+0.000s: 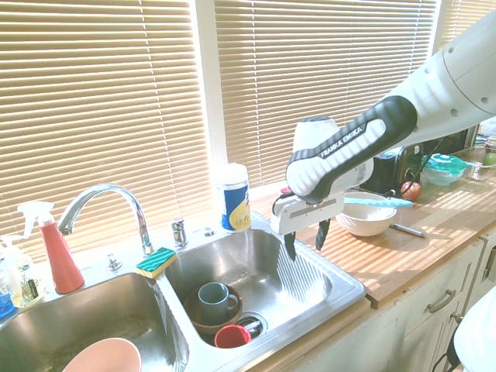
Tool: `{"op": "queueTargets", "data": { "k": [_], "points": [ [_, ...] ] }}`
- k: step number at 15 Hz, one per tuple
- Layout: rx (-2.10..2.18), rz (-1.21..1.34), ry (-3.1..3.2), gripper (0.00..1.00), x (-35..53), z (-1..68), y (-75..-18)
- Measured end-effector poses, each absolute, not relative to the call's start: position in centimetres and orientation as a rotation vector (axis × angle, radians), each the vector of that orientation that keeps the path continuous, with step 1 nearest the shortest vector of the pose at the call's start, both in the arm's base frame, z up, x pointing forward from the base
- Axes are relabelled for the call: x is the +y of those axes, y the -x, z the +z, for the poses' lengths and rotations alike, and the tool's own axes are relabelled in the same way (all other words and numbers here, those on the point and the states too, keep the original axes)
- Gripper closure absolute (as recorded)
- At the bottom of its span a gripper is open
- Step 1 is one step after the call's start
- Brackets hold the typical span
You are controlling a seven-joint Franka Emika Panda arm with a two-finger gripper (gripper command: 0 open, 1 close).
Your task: Put the knife into the sink
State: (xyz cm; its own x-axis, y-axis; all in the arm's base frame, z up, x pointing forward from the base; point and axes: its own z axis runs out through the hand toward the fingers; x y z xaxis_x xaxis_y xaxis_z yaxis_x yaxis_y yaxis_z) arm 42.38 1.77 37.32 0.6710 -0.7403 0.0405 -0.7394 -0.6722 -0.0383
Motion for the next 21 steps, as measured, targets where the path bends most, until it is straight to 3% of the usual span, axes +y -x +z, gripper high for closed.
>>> {"op": "queueTargets", "data": {
  "k": [5,13,21],
  "points": [
    [1.112,-0.085,2.909,0.00,0.3,38.6,-43.0],
    [0.442,-0.081,3.079,0.00,-13.8,46.0,-42.7],
    [0.558,-0.079,3.129,0.00,-28.9,43.8,-44.5]
  ]
}}
